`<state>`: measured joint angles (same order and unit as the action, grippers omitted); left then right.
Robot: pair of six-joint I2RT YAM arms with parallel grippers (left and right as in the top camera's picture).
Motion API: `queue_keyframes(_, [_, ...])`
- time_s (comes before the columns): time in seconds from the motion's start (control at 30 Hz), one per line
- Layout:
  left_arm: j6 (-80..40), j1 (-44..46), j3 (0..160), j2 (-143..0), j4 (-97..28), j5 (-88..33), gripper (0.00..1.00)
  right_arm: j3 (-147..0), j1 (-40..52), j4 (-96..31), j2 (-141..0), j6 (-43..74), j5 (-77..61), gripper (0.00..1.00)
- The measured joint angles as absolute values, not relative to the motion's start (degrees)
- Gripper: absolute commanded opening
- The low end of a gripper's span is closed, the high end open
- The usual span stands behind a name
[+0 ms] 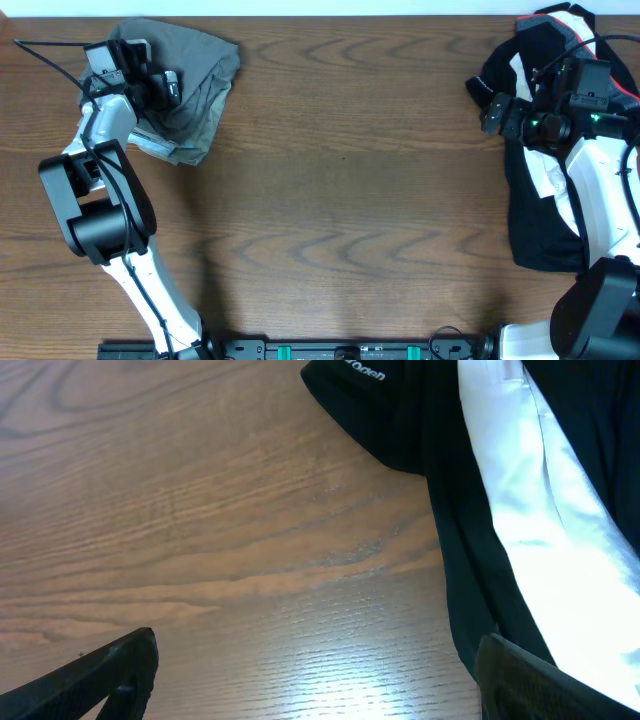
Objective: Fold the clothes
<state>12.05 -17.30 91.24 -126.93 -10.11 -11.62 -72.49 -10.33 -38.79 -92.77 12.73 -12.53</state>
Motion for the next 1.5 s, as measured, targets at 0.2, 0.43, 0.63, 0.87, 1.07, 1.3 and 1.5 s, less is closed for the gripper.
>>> queue_keyframes(0.2, [12.05, -17.3, 91.24, -125.73, -10.76, -11.62, 0.98, -72.47, -10.33, -39.2, -92.77, 12.73, -12.51, 0.99])
queue_keyframes(0.43, [12.05, -16.73, 91.24, -117.58, -11.14, -12.95, 0.98, -72.47, -10.33, -39.0, -92.77, 12.73, -12.34, 0.99])
queue_keyframes(0.63, [12.05, -14.15, 91.72, -114.21, -11.49, -16.62, 0.98, -72.47, -10.33, -38.92, -92.77, 12.73, -12.34, 0.99])
queue_keyframes(0.87, [12.49, -10.48, 90.85, -116.09, -11.94, -18.28, 0.98, -72.47, -10.33, -38.89, -92.77, 12.73, -12.34, 0.99])
queue_keyframes(1.07, [12.75, -8.97, 90.85, -119.85, -12.71, -19.05, 0.98, -72.47, -10.33, -38.72, -92.77, 12.73, -12.34, 0.99])
queue_keyframes(1.3, [13.17, -8.71, 90.43, -125.16, -13.08, -19.07, 0.98, -72.47, -10.33, -38.72, -92.77, 12.73, -12.34, 0.99])
queue_keyframes(1.5, [13.3, -8.71, 90.45, -125.12, -12.86, -19.09, 0.98, -72.47, -10.33, -38.72, -92.77, 12.73, -12.34, 0.99])
